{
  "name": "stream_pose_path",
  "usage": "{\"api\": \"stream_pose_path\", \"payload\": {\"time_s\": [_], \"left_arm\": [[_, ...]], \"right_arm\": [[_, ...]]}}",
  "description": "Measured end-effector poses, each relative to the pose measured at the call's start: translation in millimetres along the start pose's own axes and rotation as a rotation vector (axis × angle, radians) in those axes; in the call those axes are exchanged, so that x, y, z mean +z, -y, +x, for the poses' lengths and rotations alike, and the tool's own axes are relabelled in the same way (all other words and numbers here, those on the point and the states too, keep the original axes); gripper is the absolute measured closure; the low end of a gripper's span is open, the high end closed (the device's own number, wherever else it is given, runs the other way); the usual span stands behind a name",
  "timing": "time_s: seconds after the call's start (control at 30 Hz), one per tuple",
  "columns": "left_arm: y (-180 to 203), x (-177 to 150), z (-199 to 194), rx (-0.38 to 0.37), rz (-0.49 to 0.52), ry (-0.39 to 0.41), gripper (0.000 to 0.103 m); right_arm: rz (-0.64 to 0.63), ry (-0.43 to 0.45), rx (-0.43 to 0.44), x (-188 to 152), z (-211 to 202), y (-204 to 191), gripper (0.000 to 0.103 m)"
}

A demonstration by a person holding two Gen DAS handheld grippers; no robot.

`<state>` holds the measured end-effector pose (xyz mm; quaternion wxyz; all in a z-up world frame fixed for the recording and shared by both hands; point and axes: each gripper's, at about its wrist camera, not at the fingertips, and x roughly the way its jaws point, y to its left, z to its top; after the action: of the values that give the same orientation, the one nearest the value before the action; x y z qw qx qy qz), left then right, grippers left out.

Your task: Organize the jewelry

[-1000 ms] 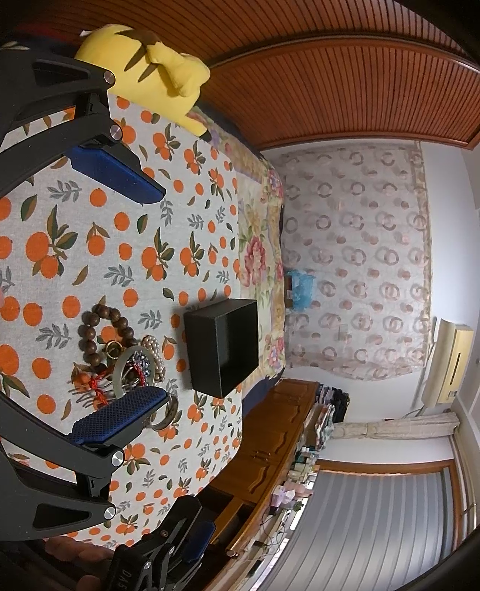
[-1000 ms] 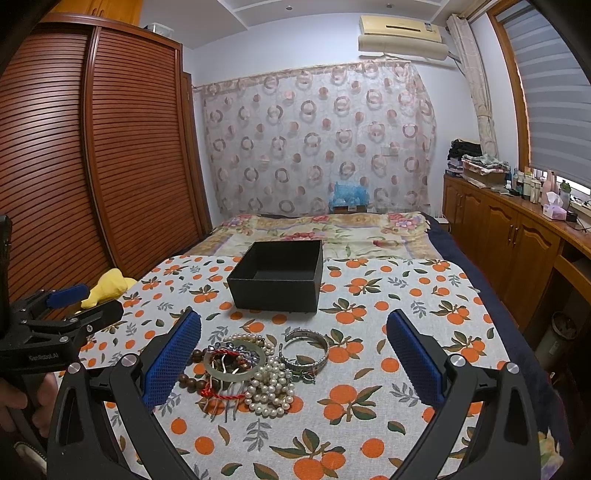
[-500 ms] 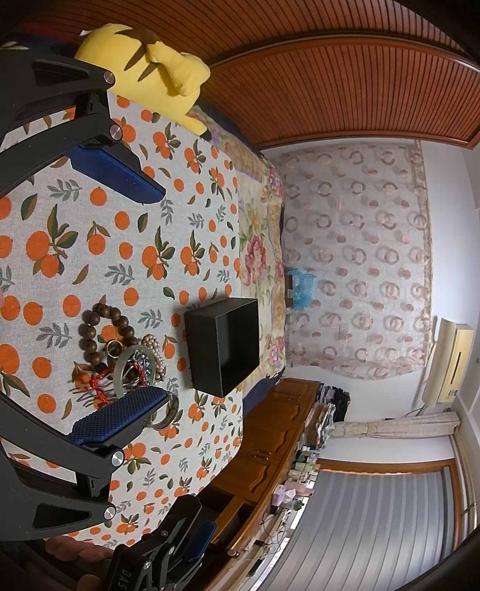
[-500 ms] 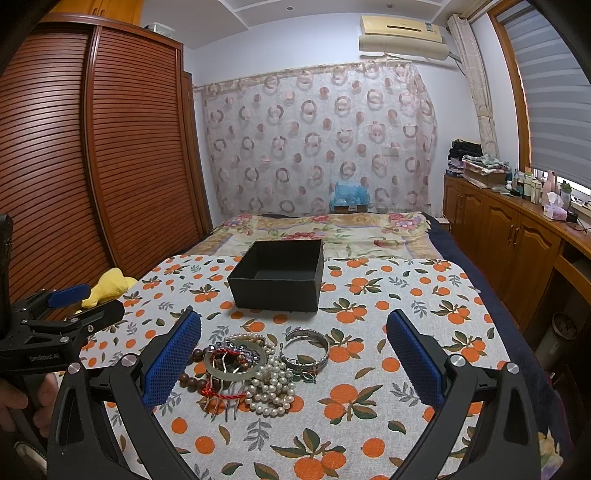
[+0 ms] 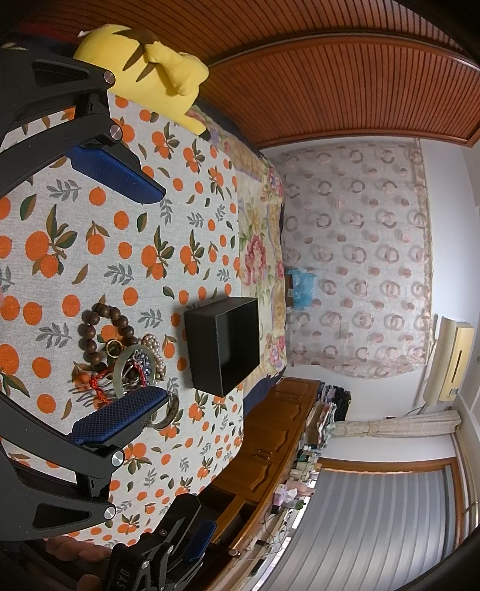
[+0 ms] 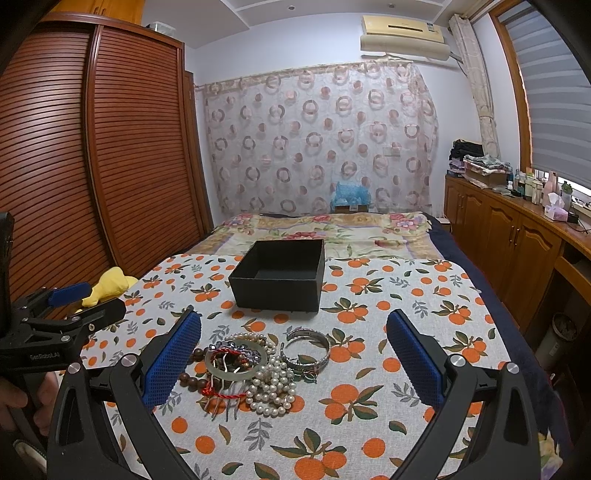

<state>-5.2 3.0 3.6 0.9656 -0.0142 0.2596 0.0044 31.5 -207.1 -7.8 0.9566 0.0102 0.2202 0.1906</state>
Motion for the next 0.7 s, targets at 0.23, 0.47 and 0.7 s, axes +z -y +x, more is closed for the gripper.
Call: {"api": "stream_pose_path", "payload": {"time_s": [0.23,0.47,0.7], "left_arm": [[0,-1,-1,-0.001,0.000,-0.003,0.007],[1,-1,0,-0.002,0.002,-0.007,0.007],[4,-8,14,-0.005,0.011,-0.057,0.007]], "right_arm": [[0.001,-0.001,0.001,0,1,1,0.002],[-0.001,-0.004,0.005,0,0,2,0.002],[-0.008,-0.036,0.016,-15,7,0,0.002]]}}
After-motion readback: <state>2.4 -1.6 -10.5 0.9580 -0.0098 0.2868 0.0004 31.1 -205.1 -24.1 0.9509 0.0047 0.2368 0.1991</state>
